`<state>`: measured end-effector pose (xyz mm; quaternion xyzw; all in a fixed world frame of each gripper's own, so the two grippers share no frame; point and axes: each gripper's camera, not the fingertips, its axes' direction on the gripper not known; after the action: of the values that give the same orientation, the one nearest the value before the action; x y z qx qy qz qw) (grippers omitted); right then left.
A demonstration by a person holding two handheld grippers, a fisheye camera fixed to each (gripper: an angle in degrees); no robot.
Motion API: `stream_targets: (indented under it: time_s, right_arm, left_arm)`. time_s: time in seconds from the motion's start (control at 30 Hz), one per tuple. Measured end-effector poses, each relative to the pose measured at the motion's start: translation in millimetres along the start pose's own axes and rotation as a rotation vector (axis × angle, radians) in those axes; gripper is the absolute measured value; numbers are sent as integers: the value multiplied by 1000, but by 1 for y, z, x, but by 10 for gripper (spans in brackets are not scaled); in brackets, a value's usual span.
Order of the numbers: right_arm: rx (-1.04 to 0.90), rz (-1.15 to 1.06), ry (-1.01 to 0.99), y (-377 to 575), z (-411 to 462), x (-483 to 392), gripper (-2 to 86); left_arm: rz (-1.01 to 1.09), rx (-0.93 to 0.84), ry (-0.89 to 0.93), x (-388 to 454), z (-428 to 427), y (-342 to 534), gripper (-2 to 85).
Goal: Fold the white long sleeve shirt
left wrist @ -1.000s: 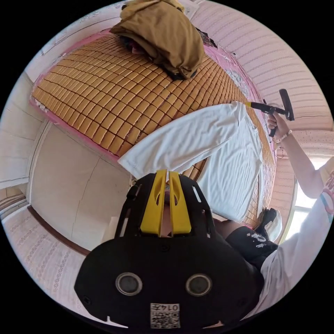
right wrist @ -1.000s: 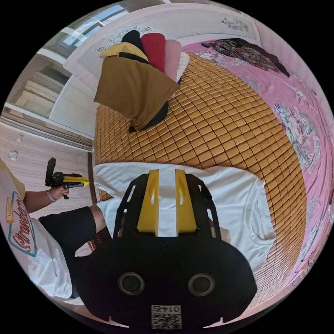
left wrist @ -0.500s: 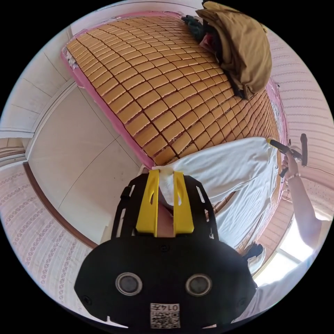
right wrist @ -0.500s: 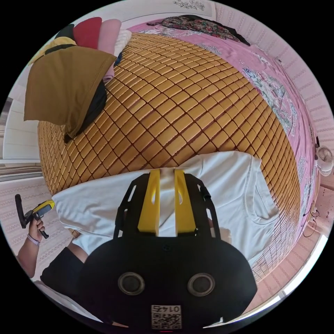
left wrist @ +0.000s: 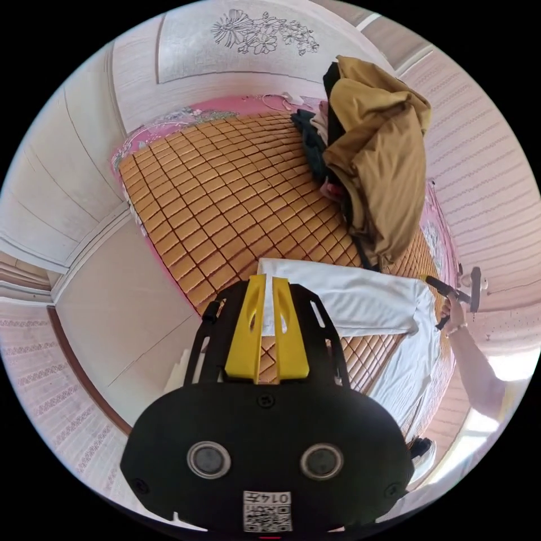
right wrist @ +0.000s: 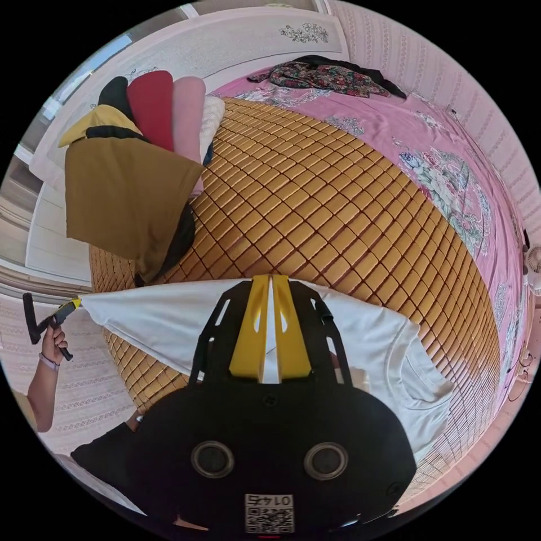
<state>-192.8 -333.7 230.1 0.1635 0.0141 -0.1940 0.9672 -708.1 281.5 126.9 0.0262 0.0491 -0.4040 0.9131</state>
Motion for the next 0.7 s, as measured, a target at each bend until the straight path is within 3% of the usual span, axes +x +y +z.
stream_targets:
  time_s: [0.2,0.37,0.47,0.7]
  right_arm:
    - [53,31,-36,14,-23,12,63]
    - [68,7,-18,68,-48,14,62]
    - [42,82,-14,115,-60,25,60]
    - [-129,269,9,236,-75,50,60]
  left_arm:
    - [-18,-9,-10,6,6,-2,56]
    - [-11,-177,-24,25,41,13,39]
    - [73,-181,-88,43,42,13,-2]
    - [67,-140,-141,64,43,15,16]
